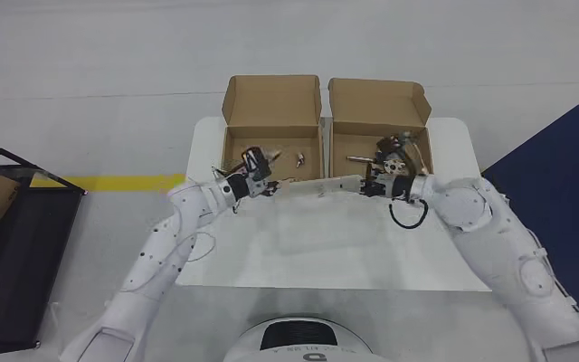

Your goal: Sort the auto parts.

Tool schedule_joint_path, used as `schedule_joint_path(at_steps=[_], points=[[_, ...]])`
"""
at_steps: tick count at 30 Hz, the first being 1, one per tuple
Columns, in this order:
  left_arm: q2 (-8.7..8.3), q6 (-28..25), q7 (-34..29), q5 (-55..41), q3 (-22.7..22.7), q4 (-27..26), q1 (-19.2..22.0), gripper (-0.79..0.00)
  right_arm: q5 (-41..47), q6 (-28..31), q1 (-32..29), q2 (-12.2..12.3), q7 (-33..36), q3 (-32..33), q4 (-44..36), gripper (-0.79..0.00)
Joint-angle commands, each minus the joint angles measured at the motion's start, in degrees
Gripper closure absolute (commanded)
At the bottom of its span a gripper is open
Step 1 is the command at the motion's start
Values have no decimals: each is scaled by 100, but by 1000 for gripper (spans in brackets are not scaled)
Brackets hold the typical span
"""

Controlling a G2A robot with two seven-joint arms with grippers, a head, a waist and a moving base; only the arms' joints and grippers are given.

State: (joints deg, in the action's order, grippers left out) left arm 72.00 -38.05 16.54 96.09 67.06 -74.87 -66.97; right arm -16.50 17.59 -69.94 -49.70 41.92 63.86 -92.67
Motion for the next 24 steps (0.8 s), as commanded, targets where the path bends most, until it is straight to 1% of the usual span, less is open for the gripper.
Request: schedule_joint_path(at_steps=[1, 3, 4, 6, 8, 9, 10, 11, 12, 13, 14, 21, 22, 24], points=[[-38, 24, 262, -231, 250, 312, 83, -514, -336, -461, -18, -47, -48, -233, -202, -785], [-93, -35, 589, -452, 526, 506, 63, -514, -529, -692, -7, -98, -131, -431, -253, -785], [-122, -35, 762, -576, 684, 597, 23, -511, -630, -790, -5, -124, -182, -531, -257, -720], [-182, -235, 1139, -764, 919, 715, -75, -508, -804, -899, -14, -174, -285, -724, -284, -646], [-234, -327, 1304, -744, 1064, 805, -123, -523, -953, -951, -24, -215, -354, -876, -307, -566], [-252, -356, 1342, -716, 1097, 833, -136, -542, -1070, -1022, -30, -232, -380, -945, -320, -551], [-267, -381, 1381, -691, 1116, 853, -140, -576, -1214, -1132, -40, -250, -415, -1015, -358, -554], [-276, -415, 1368, -652, 1106, 888, -138, -646, -1359, -1251, -72, -268, -467, -1094, -428, -643], [-284, -444, 1332, -610, 1088, 918, -122, -683, -1486, -1355, -102, -282, -517, -1149, -494, -751], [-284, -444, 1332, -610, 1088, 918, -122, -773, -1631, -1446, -139, -290, -564, -1186, -583, -785], [-284, -444, 1332, -610, 1088, 918, -122, -785, -1668, -1477, -155, -291, -581, -1191, -607, -785], [-284, -444, 1332, -610, 1088, 918, -122, -785, -1668, -1525, -162, -293, -602, -1183, -587, -785], [-284, -444, 1332, -610, 1088, 918, -122, -785, -1671, -1630, -174, -301, -647, -1173, -577, -785], [-284, -444, 1332, -610, 1088, 918, -122, -785, -1826, -2094, -156, -347, -657, -1258, -598, -785]])
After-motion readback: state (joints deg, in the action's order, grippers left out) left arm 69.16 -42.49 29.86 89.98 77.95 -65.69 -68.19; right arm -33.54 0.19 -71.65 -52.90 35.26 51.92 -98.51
